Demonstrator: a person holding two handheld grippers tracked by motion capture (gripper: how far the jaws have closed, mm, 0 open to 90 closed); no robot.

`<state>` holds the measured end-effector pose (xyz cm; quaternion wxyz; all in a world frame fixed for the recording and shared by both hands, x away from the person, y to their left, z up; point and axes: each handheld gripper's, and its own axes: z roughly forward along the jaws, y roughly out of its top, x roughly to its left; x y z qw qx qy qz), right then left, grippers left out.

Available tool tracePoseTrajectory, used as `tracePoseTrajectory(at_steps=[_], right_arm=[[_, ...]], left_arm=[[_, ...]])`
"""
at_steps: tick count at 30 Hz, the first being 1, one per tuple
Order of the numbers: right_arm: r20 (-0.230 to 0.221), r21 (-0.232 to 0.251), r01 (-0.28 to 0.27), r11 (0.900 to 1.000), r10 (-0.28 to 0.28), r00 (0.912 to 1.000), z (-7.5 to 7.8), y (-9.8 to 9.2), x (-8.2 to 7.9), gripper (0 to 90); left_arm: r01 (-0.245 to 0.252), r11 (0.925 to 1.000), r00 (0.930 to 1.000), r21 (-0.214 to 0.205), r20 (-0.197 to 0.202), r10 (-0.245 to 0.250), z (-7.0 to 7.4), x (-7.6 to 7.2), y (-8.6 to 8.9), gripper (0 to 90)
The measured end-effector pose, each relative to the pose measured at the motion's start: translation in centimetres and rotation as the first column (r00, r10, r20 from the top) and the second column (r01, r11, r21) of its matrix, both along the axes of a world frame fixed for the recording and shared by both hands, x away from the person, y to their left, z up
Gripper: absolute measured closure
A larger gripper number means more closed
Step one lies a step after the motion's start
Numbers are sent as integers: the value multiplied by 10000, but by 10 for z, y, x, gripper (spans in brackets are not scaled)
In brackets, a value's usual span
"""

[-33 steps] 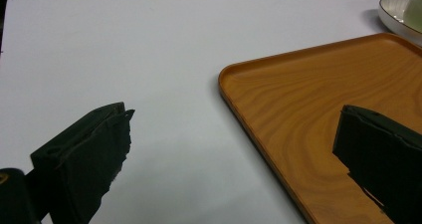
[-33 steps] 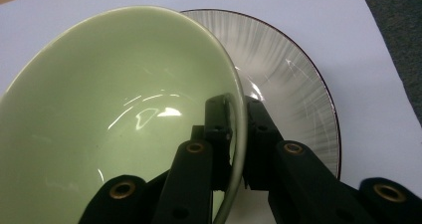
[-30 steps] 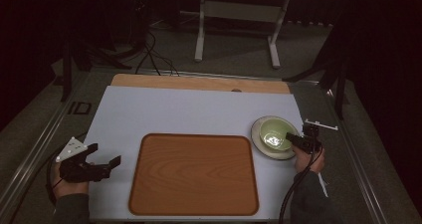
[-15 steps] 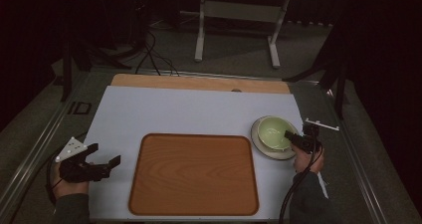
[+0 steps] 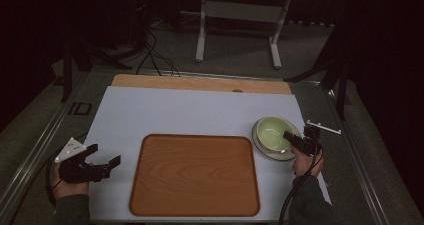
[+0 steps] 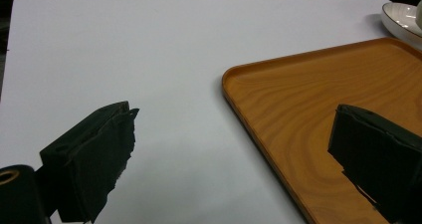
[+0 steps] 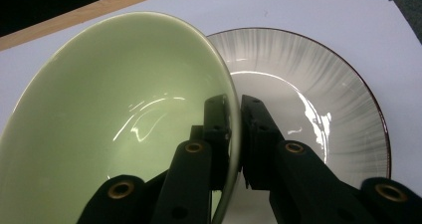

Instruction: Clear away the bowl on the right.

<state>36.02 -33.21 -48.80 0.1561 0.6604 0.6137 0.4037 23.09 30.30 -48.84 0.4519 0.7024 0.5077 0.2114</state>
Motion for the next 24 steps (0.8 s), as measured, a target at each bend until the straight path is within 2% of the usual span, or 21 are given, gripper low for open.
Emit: tracePoseTrajectory(at_steps=[13, 24], right_arm=[[37, 149, -179, 9997, 179, 9998, -1, 7, -4, 825], [238, 332, -414, 9986, 406, 9989, 2, 15, -9, 823]], left_arm=[[-92, 10000, 10000, -33, 21, 92, 0, -1, 1, 45], [-333, 9994, 9994, 41, -65, 334, 1, -2, 3, 53]])
